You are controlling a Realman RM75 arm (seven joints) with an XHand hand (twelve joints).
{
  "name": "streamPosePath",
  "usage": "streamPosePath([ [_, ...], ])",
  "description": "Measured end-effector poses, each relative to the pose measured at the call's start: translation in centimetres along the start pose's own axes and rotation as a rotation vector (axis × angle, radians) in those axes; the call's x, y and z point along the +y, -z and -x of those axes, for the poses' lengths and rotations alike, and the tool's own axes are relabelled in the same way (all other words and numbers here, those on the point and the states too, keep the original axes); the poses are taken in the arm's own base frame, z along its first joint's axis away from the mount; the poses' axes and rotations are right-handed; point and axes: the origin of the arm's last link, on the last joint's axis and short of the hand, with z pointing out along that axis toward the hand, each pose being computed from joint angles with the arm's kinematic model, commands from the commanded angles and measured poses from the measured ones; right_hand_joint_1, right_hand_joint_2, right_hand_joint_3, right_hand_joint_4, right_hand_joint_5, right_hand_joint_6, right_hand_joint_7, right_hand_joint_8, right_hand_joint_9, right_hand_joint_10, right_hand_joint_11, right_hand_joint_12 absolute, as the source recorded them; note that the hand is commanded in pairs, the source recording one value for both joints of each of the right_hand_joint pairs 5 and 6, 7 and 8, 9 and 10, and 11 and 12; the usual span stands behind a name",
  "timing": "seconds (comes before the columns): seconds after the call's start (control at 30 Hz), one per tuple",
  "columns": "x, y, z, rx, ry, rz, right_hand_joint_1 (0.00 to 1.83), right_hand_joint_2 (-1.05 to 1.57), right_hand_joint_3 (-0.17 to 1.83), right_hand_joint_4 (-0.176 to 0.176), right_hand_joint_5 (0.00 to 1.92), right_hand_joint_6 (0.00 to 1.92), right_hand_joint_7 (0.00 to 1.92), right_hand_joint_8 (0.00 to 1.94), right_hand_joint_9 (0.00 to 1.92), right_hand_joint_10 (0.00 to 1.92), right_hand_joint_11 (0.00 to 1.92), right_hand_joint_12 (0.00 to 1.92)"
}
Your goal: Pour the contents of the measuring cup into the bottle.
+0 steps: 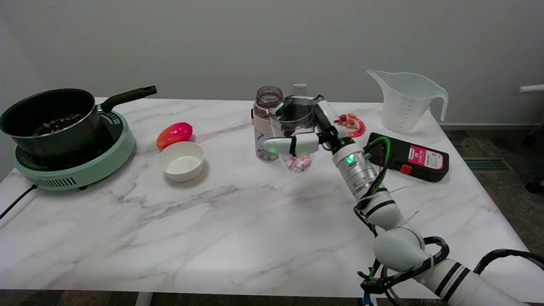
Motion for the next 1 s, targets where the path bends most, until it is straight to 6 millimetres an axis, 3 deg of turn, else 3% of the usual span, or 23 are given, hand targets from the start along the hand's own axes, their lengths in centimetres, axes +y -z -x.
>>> streamPosePath([
  [0.5, -2.4, -2.1, -6.9, 0.043, 0.133, -0.009, 1.27, 1.57, 0.26, 0.000, 1.92, 1.92, 1.87, 1.87, 1.73, 1.73, 1.36, 1.36],
  [1.0, -5.2, -6.0, -10.7, -0.067, 0.299, 0.016, 1.33, 1.45, 0.35, 0.000, 1.92, 1.92, 1.81, 1.81, 1.65, 1.65, 1.32, 1.32],
])
